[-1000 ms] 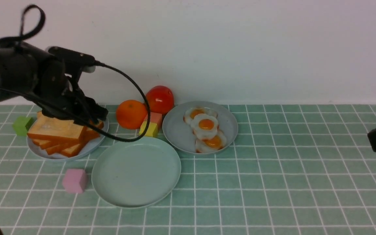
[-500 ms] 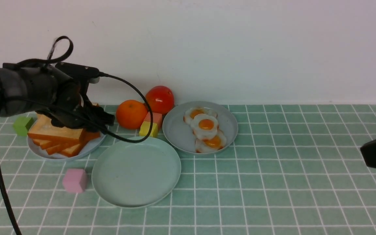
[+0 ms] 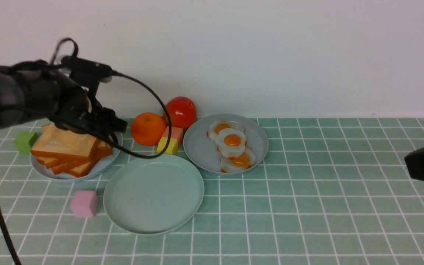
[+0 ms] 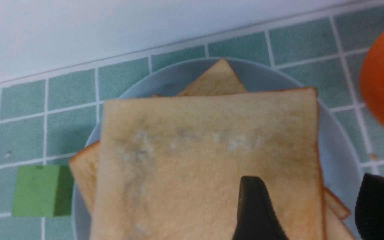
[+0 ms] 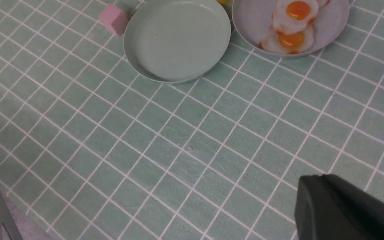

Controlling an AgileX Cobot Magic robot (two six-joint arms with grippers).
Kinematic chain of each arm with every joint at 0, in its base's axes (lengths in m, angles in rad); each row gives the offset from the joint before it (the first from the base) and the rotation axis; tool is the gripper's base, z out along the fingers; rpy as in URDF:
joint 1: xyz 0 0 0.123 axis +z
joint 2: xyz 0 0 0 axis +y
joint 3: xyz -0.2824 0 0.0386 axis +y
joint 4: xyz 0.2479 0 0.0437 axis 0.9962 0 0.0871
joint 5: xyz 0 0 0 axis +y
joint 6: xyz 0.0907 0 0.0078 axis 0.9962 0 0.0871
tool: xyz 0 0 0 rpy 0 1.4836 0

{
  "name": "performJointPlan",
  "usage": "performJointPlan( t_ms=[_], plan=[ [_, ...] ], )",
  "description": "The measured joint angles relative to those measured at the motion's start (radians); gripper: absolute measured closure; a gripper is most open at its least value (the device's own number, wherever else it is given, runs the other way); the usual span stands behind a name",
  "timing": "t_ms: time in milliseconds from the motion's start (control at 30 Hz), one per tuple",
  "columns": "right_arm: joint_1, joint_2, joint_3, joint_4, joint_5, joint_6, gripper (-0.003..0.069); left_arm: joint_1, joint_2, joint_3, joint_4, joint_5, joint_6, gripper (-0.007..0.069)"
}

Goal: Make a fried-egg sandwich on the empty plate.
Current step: Use the left arm to grab a slice of bread

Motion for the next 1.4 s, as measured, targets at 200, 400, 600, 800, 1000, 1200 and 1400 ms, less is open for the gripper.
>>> performJointPlan(
  t_ms=[200,400,600,800,1000,1200,1400],
  plan=[
    [0.0,0.0,0.024,0.0,-0.003,0.0,0.0625,0.0,0.059,-0.003,0.084,-0.02,-0.1,0.0215],
    [0.0,0.0,0.035,0.008,0.005,0.0,0.0621,0.0,0.068,-0.009,0.104,-0.024,-0.17,0.0258],
    [0.0,0.0,0.036,0.053,0.006,-0.039,0.0616,0.0,0.068,-0.009,0.104,-0.023,-0.18,0.0403],
    [0.0,0.0,0.038,0.088,0.007,-0.078,0.0615,0.0,0.064,-0.011,0.104,-0.021,-0.18,0.0452],
    [0.0,-0.005,0.038,0.089,0.019,-0.081,0.0608,0.0,-0.003,-0.003,0.092,0.006,-0.179,0.0514],
    [0.0,-0.033,0.038,0.091,0.024,-0.123,0.0606,0.0,-0.053,-0.001,0.087,0.031,-0.178,0.0589],
    [0.0,-0.046,0.038,0.094,0.033,-0.128,0.0606,0.0,-0.01,-0.001,0.079,0.035,-0.178,0.0589]
  ],
)
